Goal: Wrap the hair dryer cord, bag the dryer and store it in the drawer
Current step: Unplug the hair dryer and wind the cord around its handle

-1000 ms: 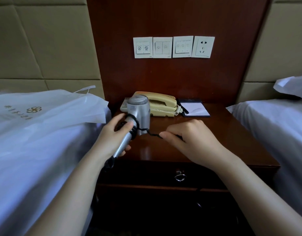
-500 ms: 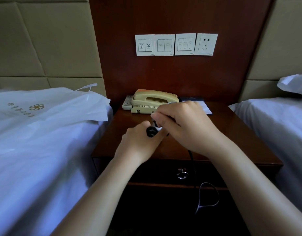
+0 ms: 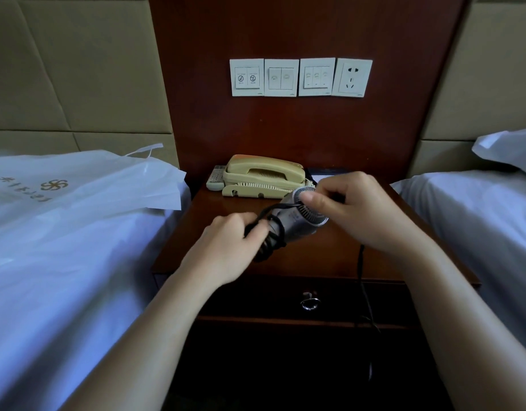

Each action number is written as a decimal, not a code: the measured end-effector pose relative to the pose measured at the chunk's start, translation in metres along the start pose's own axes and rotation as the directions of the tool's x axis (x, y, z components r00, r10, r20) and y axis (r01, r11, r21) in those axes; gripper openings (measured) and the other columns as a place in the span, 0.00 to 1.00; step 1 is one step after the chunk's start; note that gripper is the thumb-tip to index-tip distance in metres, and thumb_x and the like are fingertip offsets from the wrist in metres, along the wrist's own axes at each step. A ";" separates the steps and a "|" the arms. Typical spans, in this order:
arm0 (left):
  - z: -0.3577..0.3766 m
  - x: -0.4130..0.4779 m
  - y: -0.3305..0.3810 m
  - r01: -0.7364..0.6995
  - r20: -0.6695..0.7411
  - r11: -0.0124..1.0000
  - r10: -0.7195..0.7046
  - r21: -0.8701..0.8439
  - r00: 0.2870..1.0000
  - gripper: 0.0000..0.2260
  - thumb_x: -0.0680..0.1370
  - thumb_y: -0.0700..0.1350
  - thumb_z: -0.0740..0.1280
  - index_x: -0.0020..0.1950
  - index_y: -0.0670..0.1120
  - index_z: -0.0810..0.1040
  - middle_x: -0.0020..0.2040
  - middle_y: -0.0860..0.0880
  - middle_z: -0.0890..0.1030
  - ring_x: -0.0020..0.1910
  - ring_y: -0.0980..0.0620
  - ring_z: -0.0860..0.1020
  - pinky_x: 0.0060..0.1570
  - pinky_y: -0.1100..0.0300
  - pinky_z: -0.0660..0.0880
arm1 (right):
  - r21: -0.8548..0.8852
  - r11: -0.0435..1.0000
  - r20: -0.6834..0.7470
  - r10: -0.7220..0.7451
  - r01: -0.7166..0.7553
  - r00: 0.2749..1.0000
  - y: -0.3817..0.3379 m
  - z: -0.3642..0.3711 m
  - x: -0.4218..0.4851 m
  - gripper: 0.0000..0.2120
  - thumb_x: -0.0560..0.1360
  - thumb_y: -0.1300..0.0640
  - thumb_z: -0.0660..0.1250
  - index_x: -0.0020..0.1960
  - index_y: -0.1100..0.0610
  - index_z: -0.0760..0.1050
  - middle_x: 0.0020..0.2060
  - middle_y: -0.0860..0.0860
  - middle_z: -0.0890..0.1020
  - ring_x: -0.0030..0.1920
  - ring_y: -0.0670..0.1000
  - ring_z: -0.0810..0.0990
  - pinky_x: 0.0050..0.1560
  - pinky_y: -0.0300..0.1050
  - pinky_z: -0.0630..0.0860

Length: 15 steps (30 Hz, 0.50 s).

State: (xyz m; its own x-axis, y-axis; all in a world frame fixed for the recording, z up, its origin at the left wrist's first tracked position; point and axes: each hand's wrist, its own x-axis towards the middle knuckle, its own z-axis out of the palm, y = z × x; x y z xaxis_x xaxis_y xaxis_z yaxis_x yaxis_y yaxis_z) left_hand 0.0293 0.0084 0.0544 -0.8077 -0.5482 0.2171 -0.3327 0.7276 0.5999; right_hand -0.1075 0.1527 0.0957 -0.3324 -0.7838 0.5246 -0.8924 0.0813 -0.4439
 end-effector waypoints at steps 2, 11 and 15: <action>-0.003 0.000 -0.008 -0.016 0.039 1.000 0.016 -0.022 0.999 0.14 0.79 0.54 0.56 0.37 0.53 0.73 0.28 0.50 0.74 0.23 0.50 0.77 0.25 0.61 0.72 | -0.003 0.999 -0.051 0.037 -0.037 0.998 0.009 -0.002 -0.001 0.22 0.74 0.46 0.65 0.29 0.60 0.71 0.22 0.48 0.65 0.25 0.45 0.65 0.25 0.35 0.59; 0.002 -0.003 -0.010 0.105 0.393 0.901 0.077 -0.421 0.916 0.22 0.74 0.53 0.54 0.49 0.34 0.75 0.20 0.45 0.72 0.16 0.50 0.71 0.17 0.66 0.66 | 0.222 0.949 -0.160 0.261 -0.223 0.952 0.065 -0.002 -0.001 0.26 0.76 0.49 0.64 0.27 0.62 0.61 0.25 0.52 0.60 0.27 0.48 0.57 0.26 0.41 0.52; 0.007 0.030 -0.018 0.324 0.347 0.788 -0.151 -0.523 0.926 0.20 0.83 0.43 0.50 0.49 0.33 0.78 0.15 0.49 0.72 0.14 0.55 0.72 0.16 0.66 0.67 | 0.331 0.895 -0.102 0.350 -0.300 0.931 0.082 0.014 -0.007 0.25 0.75 0.54 0.65 0.29 0.72 0.67 0.29 0.56 0.66 0.30 0.50 0.59 0.30 0.43 0.54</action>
State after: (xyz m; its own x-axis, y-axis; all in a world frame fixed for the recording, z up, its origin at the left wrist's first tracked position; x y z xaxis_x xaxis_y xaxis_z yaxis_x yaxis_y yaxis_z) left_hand 0.0073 -0.0187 0.0446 -0.8664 -0.4740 -0.1568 -0.2698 0.1803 0.9459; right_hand -0.1741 0.1560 0.0458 -0.6532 -0.6384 0.4073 -0.5977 0.1044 -0.7949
